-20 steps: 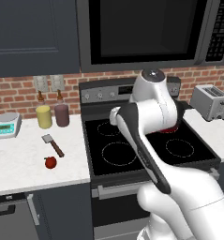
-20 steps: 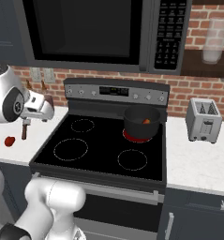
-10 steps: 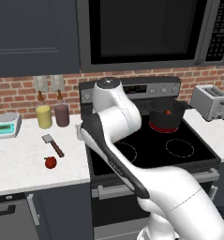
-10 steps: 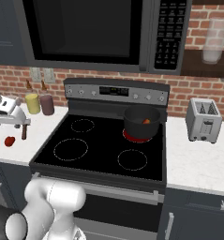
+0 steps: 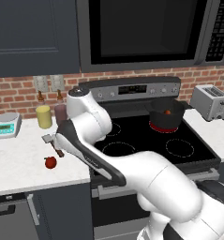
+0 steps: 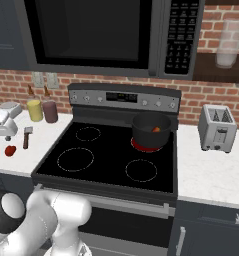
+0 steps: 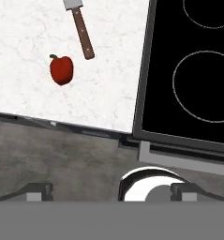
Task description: Put the bell pepper and bell pepper in the pot. Retrieve the spatula and lightly stir the vegetables in the pot.
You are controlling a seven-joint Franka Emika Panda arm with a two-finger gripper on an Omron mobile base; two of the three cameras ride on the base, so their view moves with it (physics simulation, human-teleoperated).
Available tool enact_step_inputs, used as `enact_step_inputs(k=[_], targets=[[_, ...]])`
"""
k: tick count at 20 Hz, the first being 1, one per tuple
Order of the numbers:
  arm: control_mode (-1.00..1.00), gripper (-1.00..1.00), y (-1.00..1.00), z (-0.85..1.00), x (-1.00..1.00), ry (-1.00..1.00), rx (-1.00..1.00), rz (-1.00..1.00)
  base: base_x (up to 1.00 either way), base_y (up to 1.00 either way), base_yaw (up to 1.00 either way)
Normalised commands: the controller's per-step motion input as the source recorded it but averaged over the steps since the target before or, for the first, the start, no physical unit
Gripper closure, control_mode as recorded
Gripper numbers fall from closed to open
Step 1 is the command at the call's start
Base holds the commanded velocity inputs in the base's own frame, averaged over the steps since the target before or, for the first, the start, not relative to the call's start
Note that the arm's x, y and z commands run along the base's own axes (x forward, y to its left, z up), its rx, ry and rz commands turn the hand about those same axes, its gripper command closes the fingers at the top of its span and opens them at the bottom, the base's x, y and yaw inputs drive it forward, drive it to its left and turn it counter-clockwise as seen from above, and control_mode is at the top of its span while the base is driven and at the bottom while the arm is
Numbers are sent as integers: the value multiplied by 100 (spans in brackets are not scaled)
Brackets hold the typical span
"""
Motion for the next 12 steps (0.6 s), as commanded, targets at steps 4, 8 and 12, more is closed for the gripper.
enact_step_inputs(k=[4,8,12], targets=[[-100,-100,67,-47,26,2,-1,3,0,0,0],[-100,-100,27,-49,26,0,0,0,0,0,0],[-100,-100,21,-54,37,0,0,0,0,0,0]])
